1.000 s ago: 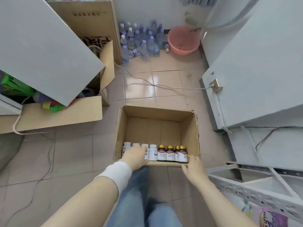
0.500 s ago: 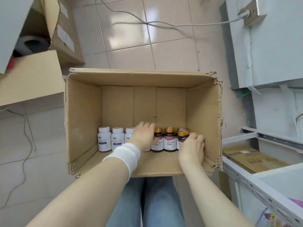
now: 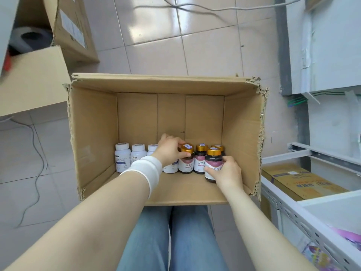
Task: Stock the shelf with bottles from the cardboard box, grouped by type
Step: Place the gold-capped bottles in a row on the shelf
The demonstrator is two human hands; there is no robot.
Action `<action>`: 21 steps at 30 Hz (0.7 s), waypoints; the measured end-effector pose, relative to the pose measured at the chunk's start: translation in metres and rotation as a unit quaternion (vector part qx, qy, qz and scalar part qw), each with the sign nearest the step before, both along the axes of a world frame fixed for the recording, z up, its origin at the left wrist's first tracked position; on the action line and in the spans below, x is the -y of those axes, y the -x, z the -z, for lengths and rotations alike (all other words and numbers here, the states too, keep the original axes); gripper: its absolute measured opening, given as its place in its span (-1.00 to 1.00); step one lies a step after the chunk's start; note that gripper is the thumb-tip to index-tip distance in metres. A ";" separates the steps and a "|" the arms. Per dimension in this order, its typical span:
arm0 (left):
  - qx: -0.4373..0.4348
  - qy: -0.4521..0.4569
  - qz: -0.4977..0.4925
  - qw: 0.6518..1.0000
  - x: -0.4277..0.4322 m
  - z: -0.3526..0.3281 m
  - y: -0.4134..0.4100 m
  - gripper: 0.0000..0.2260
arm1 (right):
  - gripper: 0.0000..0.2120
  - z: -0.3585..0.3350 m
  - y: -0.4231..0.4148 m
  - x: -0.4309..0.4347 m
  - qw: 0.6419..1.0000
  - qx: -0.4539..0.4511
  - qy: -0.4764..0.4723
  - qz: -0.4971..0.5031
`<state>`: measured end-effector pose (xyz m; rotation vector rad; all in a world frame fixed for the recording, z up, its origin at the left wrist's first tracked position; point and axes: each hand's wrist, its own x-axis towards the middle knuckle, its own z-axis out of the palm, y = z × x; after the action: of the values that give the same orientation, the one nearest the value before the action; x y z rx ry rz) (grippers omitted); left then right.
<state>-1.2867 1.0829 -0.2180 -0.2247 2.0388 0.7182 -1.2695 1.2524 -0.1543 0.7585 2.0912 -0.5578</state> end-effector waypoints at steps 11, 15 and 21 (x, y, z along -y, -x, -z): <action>-0.072 -0.219 -0.252 0.940 0.033 -0.123 0.017 -0.77 | -0.51 -0.086 0.005 -0.004 0.951 -0.084 0.211 0.210; -0.130 -0.280 -0.247 0.918 0.035 -0.191 0.024 -0.80 | -0.47 -0.143 -0.001 -0.001 0.917 -0.169 0.247 0.265; -0.127 -0.395 -0.199 0.888 0.017 -0.289 0.012 -0.84 | -0.54 -0.242 -0.044 0.010 0.840 -0.301 0.297 0.339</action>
<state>-1.2985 1.0656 0.0714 -0.0671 1.7718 1.8500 -1.2250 1.2422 0.0876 1.0172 1.9232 -1.9500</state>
